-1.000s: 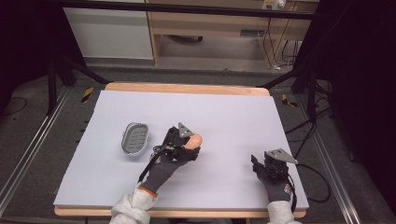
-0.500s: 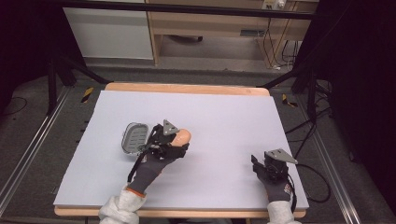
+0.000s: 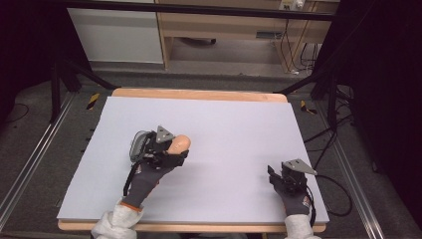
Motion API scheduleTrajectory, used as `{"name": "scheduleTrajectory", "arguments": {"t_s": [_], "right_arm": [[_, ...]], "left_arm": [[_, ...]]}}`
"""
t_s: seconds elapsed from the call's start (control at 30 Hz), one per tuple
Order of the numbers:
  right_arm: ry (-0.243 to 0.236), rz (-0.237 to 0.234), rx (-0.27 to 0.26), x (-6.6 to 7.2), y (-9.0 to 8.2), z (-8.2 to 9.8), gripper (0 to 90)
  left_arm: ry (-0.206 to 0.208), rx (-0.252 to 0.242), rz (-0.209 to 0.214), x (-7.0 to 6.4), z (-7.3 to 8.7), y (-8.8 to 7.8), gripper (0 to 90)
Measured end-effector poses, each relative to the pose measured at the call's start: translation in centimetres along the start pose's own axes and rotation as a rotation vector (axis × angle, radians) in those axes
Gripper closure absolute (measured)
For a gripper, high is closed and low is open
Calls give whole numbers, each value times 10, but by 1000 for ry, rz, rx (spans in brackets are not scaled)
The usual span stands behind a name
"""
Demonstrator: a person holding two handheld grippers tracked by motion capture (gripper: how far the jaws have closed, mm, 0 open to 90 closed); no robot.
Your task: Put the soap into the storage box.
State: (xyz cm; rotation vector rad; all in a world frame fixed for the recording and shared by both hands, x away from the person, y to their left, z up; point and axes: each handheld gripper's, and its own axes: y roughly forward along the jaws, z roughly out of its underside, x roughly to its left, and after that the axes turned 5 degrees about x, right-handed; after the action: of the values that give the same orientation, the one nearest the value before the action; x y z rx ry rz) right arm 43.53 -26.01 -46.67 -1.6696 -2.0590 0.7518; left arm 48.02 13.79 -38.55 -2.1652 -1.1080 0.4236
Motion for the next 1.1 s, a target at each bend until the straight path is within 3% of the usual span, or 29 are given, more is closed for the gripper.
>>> {"name": "scheduleTrajectory", "arguments": {"t_s": [0.47,1.1], "right_arm": [[-4,1,2,1,0,0,455],[-7,0,3,1,1,0,455]], "left_arm": [[-42,-17,-48,29,9,-22,318],[-111,-11,-109,64,18,-26,319]]}}
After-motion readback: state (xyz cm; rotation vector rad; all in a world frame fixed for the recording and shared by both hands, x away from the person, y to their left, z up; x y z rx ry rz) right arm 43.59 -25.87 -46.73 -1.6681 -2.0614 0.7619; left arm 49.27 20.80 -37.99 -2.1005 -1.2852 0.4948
